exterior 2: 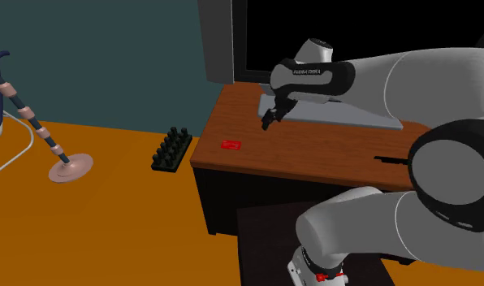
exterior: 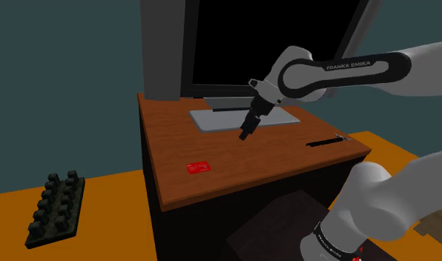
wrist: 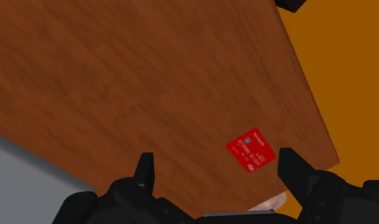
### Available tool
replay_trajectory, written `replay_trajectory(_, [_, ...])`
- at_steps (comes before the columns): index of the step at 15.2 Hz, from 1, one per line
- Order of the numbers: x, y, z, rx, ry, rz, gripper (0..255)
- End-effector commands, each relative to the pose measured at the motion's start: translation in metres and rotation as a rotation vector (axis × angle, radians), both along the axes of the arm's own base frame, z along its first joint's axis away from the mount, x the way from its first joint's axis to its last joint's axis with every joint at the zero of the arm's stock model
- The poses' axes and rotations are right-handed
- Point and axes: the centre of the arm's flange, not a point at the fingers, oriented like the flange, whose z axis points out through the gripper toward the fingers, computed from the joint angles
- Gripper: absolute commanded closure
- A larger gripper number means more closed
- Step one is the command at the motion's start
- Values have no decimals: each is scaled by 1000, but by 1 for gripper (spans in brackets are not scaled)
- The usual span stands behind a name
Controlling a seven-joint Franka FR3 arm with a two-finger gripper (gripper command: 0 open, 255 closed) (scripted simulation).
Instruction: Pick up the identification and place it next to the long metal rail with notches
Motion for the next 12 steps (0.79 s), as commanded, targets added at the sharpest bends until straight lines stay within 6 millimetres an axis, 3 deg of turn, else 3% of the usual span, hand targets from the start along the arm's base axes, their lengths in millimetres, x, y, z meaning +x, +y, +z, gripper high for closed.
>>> replay_trajectory(1, [11, 15, -16, 20, -33, 77, 0])
replay_trajectory(12, [46, 112, -92, 136, -190, 491, 0])
